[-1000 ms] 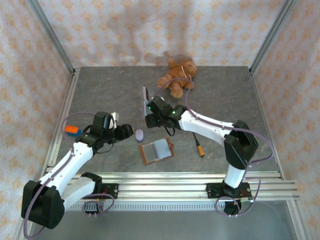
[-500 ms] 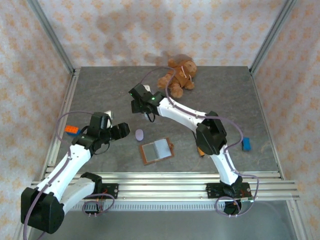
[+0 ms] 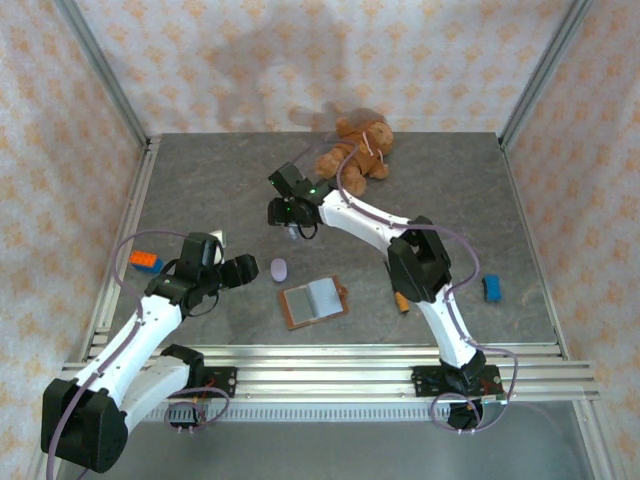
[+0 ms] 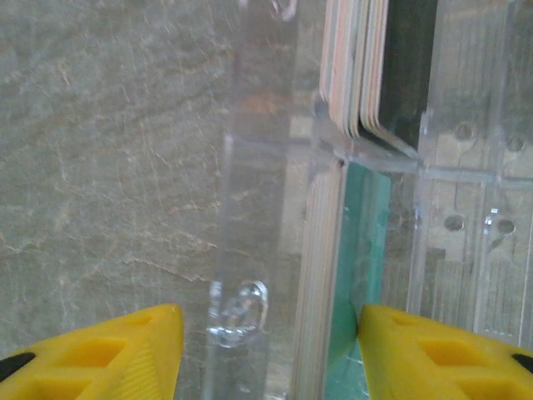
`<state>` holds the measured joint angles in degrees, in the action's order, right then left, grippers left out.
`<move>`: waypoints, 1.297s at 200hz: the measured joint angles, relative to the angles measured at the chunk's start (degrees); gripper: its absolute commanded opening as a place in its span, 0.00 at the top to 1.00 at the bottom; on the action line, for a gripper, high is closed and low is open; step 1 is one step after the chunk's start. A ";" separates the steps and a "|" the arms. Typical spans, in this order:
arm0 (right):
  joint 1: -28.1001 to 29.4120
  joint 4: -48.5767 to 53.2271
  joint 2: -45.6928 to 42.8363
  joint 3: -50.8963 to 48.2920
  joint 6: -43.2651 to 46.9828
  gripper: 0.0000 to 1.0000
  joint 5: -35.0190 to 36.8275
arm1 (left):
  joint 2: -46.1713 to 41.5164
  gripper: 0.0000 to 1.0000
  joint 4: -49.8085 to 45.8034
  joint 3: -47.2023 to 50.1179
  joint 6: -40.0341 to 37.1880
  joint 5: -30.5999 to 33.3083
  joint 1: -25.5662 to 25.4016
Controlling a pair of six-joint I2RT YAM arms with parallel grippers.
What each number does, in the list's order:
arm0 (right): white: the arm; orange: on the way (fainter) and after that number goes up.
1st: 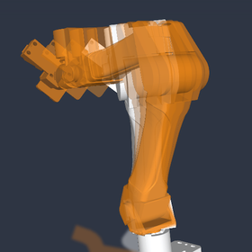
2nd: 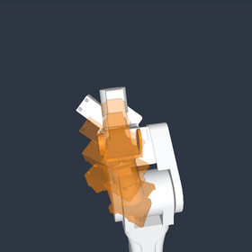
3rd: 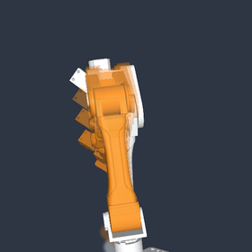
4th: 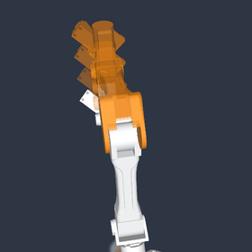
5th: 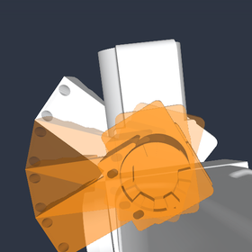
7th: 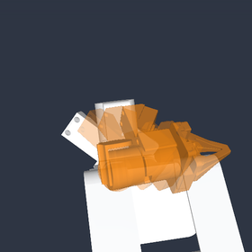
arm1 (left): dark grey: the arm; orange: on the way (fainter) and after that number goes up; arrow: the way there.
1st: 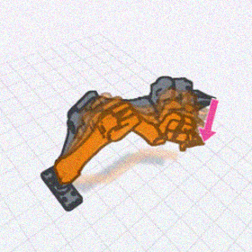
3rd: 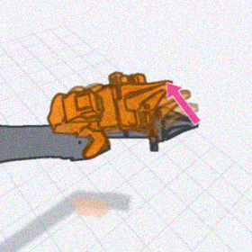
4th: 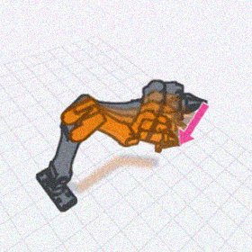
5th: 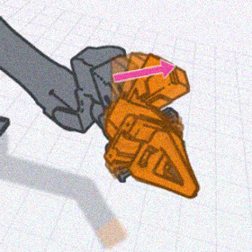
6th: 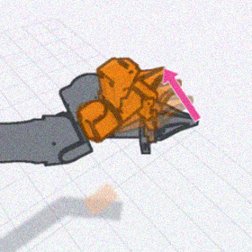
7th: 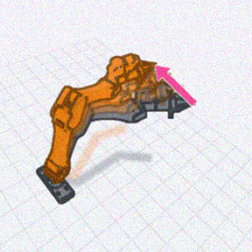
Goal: Put the credit cards into the card holder
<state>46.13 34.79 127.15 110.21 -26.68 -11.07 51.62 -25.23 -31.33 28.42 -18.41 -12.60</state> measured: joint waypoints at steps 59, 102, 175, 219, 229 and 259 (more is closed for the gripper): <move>-0.07 -5.68 -5.14 -8.04 -1.03 0.46 -5.29 | 1.53 0.26 1.01 0.44 0.20 -0.63 0.00; -0.50 -8.81 -7.45 -10.49 -1.05 0.49 -7.72 | 2.97 0.27 2.25 0.70 0.66 -0.90 0.00; -1.07 -9.86 -7.45 -10.95 -1.18 0.59 -8.72 | 4.70 0.27 3.61 0.70 1.33 -1.75 0.00; -1.07 -10.23 -7.48 -11.32 -1.20 0.67 -8.70 | 5.84 0.28 3.85 0.70 1.51 -2.16 0.00; -1.07 -10.23 -7.50 -11.41 -1.16 0.68 -8.70 | 6.12 0.28 3.96 0.70 1.51 -2.16 0.00; -1.07 -10.23 -7.89 -11.78 -0.98 0.70 -8.61 | 7.10 0.28 4.17 0.70 1.51 -2.21 0.00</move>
<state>45.06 24.56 119.26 98.43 -27.66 -19.68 58.72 -21.06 -30.63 29.93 -20.62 -12.60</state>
